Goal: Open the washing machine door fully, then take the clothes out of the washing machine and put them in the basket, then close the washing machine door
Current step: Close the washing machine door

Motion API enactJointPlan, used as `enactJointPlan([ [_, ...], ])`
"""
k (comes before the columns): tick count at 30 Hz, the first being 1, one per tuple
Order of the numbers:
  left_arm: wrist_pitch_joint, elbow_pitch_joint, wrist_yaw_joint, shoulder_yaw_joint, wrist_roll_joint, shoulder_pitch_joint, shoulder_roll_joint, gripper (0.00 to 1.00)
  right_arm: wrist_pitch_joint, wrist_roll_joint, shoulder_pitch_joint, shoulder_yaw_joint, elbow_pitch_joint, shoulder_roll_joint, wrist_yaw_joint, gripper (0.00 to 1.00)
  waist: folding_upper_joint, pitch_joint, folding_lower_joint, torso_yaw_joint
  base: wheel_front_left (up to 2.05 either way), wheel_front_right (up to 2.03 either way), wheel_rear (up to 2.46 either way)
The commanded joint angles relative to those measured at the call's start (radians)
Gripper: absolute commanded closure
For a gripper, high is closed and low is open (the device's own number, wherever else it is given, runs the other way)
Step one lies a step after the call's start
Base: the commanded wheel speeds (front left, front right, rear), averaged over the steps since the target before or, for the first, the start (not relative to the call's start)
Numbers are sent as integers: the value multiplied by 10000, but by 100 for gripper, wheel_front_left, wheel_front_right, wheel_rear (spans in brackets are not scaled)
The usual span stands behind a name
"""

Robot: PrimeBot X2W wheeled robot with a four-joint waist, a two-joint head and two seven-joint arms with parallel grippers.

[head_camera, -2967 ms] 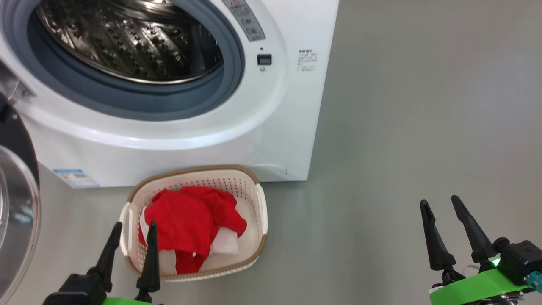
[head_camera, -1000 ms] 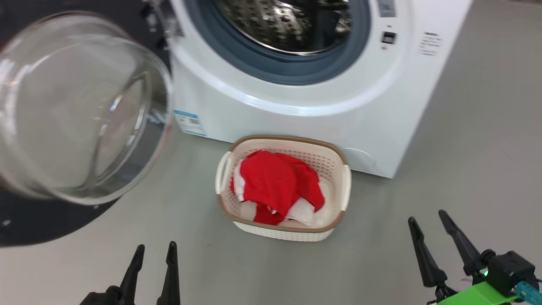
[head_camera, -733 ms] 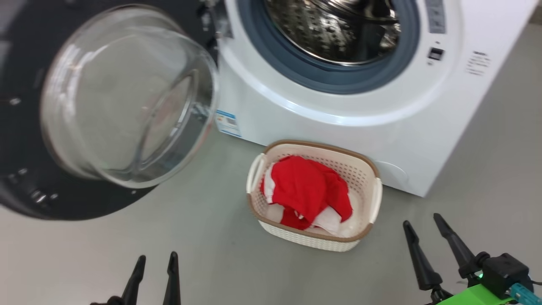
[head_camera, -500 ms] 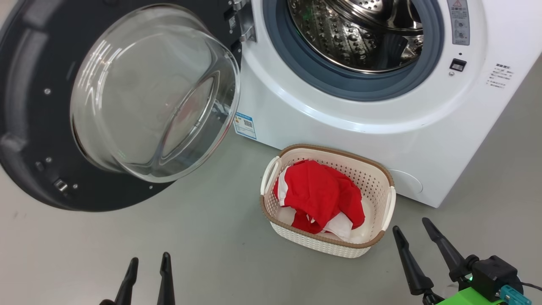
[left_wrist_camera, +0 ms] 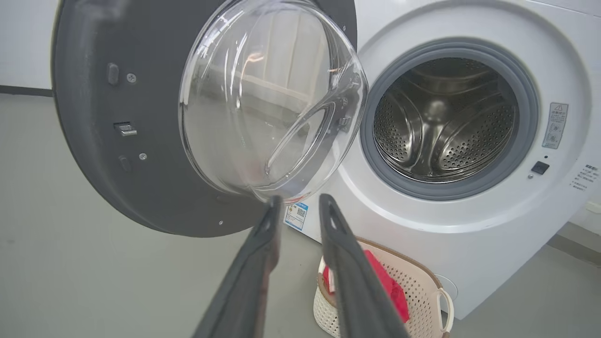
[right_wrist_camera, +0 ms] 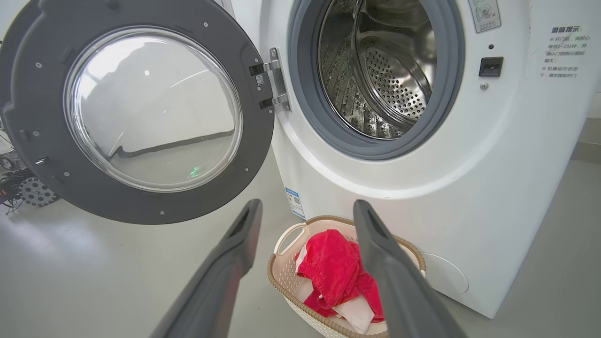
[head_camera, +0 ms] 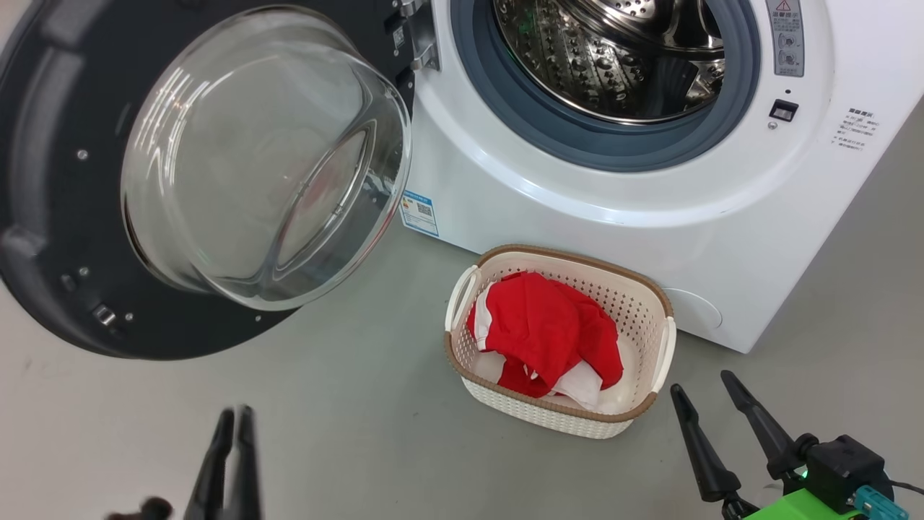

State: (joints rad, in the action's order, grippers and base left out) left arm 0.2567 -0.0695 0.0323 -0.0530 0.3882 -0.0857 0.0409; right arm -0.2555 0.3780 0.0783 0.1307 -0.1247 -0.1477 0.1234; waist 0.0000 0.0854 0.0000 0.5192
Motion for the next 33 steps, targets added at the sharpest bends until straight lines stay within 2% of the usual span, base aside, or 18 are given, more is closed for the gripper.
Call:
enactJointPlan([
  [1, 51, 580, -155, 501, -146, 413, 93, 100, -63, 70, -167, 114, 289, -72, 73, 0, 0, 41, 0, -1, 0, 0, 0],
  [5, 51, 1544, -415, 1399, -359, 1189, 93, 100, -63, 33, -167, 13, 344, -91, 73, 0, 0, 181, 0, 10, 0, 0, 0],
  [9, 51, 2212, -1056, 2809, -977, 2505, 98, 100, -63, 4, -137, -109, 391, -120, 73, 0, 0, 310, 0, 19, 0, 0, 0],
  [14, 51, 2432, -1540, 4198, -930, 4648, 675, 100, -63, -27, -118, -242, 441, -193, 73, 0, 0, 507, 0, 32, 0, 0, 0],
  [15, 51, 2143, -1596, 4612, -719, 5497, 1115, 100, -63, -42, -107, -295, 467, -206, 73, 0, 0, 584, 0, 31, 0, 0, 0],
  [20, 51, 568, -1624, 5327, 378, 7544, 2312, 100, -63, -76, -117, -422, 535, -254, 73, 0, 0, 768, 0, 45, 0, 0, 0],
  [21, 51, 568, -1624, 5327, 378, 7544, 2312, 100, -63, -76, -117, -422, 535, -254, 73, 0, 0, 768, 0, 45, 0, 0, 0],
  [27, 22, -2987, -1627, 5721, 2000, 9305, 3471, 100, -63, -114, -114, -491, 590, -289, 73, 0, 0, 840, 0, -6, 0, 0, 0],
  [30, -394, -4899, -1628, 5665, 2590, 9913, 4119, 100, -63, -127, -112, -458, 601, -289, 73, 0, 0, 853, 0, -82, 0, 0, 0],
  [33, -1074, -6536, -1628, 5565, 3036, 10346, 4532, 100, -63, -133, -106, -456, 610, -311, 73, 0, 0, 864, 0, -120, 0, 0, 0],
])
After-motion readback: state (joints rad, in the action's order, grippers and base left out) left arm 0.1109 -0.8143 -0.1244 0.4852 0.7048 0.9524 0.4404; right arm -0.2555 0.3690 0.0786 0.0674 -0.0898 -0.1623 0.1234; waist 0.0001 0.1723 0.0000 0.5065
